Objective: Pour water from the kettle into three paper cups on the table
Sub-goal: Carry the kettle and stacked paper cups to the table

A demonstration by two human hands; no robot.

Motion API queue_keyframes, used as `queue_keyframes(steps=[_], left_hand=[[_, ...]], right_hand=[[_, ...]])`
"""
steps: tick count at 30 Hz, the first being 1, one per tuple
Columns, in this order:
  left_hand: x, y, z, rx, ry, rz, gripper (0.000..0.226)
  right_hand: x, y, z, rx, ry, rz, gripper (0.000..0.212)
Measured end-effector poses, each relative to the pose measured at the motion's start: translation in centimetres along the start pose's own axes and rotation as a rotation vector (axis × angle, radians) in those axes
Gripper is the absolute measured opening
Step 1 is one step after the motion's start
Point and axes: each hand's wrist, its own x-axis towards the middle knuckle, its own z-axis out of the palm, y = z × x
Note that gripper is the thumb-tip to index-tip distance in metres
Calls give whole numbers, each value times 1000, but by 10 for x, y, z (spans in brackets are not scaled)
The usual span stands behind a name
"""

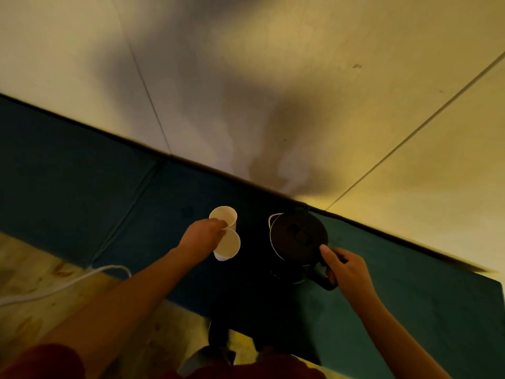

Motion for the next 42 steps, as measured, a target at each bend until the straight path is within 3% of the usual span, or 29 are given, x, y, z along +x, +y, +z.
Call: queue_keyframes(steps=[2, 7, 11, 16, 20, 23, 26, 29, 33, 39, 42], left_hand=[[-2, -2, -6, -39, 23, -16, 28], [-33, 3, -16, -101, 134, -135, 30], [-56, 13, -16, -151, 198, -251, 32], [-103, 40, -18, -132, 278, -390, 34], [-168, 49, -4, -123, 403, -551, 30], [-187, 56, -3, -148, 439, -588, 28], [-293, 57, 26, -177, 459, -820, 29], [-352, 56, 45, -182, 485, -913, 31], [-426, 62, 66, -244, 567, -1008, 31], [-531, 72, 120, -355, 603, -1144, 32], [-588, 78, 146, -390, 617, -1222, 33]], right_hand=[[6, -1, 2, -30, 8, -26, 59], [10, -12, 0, -24, -68, -103, 73], [10, -30, -9, -60, -134, -215, 58], [8, -55, -24, -41, -302, -360, 65], [-9, -75, -10, -18, -455, -495, 55], [-4, -79, 2, 13, -473, -499, 58], [-61, -102, 43, -44, -704, -648, 63], [-102, -115, 70, -25, -802, -707, 67], [-164, -115, 106, -34, -898, -717, 56], [-269, -108, 154, -52, -1034, -725, 64], [-323, -104, 174, -79, -1124, -731, 47]])
